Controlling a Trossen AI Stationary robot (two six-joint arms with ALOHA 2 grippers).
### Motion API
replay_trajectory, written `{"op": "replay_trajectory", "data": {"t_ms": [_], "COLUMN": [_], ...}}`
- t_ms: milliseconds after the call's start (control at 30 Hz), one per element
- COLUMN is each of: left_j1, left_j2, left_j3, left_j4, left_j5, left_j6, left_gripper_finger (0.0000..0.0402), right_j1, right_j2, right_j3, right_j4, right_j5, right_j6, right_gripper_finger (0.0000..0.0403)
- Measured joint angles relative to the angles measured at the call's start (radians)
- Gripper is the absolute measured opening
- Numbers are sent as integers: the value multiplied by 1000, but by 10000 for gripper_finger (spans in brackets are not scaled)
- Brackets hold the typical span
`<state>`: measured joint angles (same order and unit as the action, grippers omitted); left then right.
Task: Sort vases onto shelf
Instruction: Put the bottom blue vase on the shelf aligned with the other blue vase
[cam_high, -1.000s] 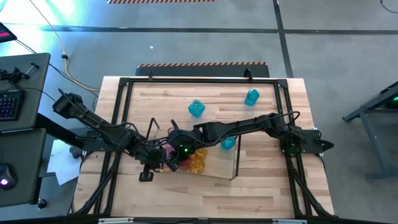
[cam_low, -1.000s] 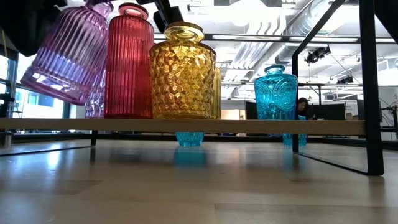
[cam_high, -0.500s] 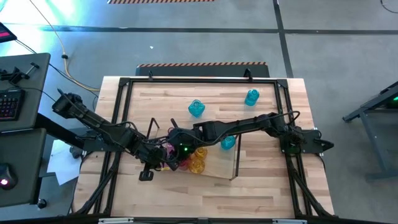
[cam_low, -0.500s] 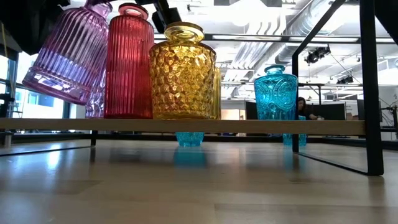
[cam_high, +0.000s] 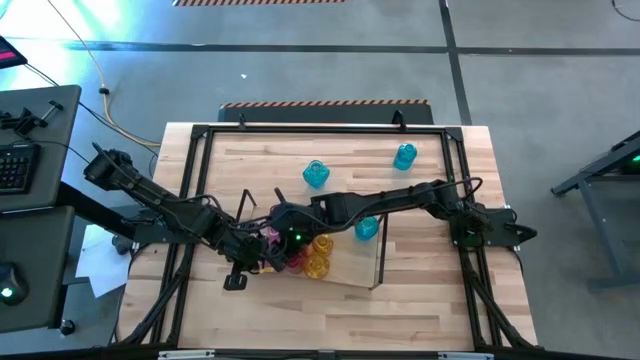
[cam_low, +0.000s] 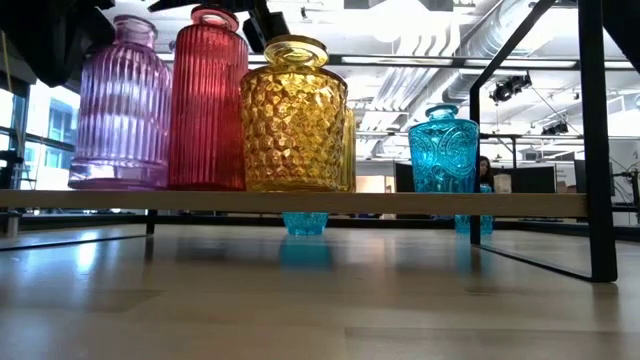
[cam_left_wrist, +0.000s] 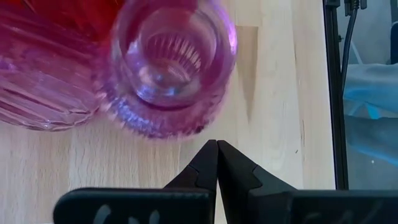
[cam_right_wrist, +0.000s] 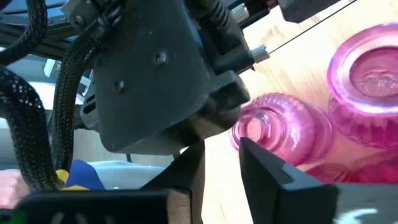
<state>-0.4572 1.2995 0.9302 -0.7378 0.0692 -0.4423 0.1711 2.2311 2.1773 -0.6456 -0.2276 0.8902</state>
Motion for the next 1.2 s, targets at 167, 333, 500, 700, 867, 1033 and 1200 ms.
{"op": "replay_trajectory", "data": {"t_ms": [167, 333, 500, 700, 867, 1033, 1200], "left_j1": [6, 12, 12, 16, 30, 53, 82], "left_j2": [0, -1, -12, -125, -261, -388, -502], "left_j3": [0, 0, 0, -1, 10, 63, 109], "left_j4": [0, 1, -5, -12, -18, -18, -80], "left_j5": [0, 0, -1, -39, -59, -154, -348], "left_j6": [0, 3, 3, -19, -62, -42, 9], "left_gripper_finger": [0, 0, 0, 0, 0, 0, 0], "right_j1": [-1, -1, -2, -2, -4, -22, -58], "right_j2": [0, -1, -1, -16, -73, -159, -228], "right_j3": [0, 0, 0, 2, 3, 4, 4], "right_j4": [-1, 9, 22, 59, 39, -42, -249], "right_j5": [1, 8, 9, 24, 130, 252, 323], "right_j6": [2, -6, -6, -27, -86, -162, -189], "right_gripper_finger": [85, 85, 85, 85, 85, 85, 85]}}
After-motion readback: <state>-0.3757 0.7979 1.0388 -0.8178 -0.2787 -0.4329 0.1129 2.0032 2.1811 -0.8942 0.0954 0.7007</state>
